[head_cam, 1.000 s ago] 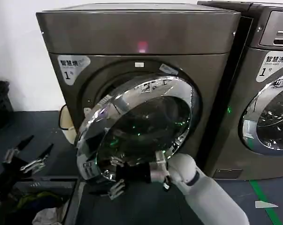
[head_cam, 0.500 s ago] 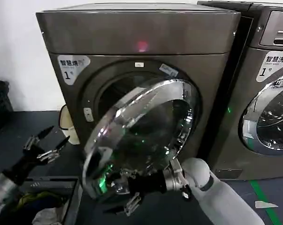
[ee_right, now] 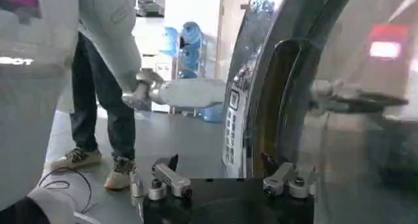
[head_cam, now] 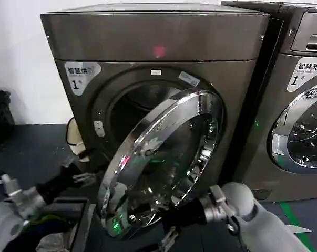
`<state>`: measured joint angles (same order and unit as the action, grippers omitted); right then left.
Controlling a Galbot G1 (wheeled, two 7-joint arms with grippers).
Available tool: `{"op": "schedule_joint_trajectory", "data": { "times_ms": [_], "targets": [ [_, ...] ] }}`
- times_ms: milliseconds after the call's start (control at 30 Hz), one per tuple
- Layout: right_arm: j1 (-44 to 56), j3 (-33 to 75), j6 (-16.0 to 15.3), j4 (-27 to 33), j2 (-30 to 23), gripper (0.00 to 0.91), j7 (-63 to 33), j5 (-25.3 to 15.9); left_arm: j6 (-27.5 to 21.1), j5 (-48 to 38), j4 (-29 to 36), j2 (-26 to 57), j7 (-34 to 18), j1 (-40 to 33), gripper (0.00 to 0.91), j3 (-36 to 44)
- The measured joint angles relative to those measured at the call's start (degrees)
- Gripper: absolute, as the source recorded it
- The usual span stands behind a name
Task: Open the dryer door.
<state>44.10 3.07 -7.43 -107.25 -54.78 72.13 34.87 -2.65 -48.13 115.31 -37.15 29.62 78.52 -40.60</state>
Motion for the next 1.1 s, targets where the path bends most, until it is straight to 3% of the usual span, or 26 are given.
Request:
{"op": "schedule_joint_trajectory", "data": {
  "times_ms": [167, 300, 767, 933, 1100],
  "targets": [
    [5.7, 8.86, 0.85, -0.55, 2.35, 0.907, 2.88, 0.12, 0.89, 3.82, -1.28, 0.46, 4.36, -4.54, 0.907, 6.29],
    [11.21, 16.98, 1.25, -0.75, 1.7, 0.907, 3.18, -2.27, 2.15, 4.9, -1.14, 0.02, 7.12, -6.84, 0.907, 10.25],
    [26.5, 48.28, 2.41, 3.7, -2.24, 0.907, 4.96, -4.61, 4.94, 5.55, 2.79, -0.06, 9.44, -10.27, 0.907, 19.61],
    [28.26, 59.71, 3.45, 4.89, -3.34, 0.907, -0.77, -6.43, 4.75, 5.16, 3.57, 0.08, 9.04, -12.84, 0.907, 23.69],
    [29.55, 70.63, 2.43, 5.43, -4.8, 0.907, -14.03, -3.18, 5.97, 5.95, 2.58, -0.92, 7.02, -16.55, 0.907, 29.44]
  ]
}}
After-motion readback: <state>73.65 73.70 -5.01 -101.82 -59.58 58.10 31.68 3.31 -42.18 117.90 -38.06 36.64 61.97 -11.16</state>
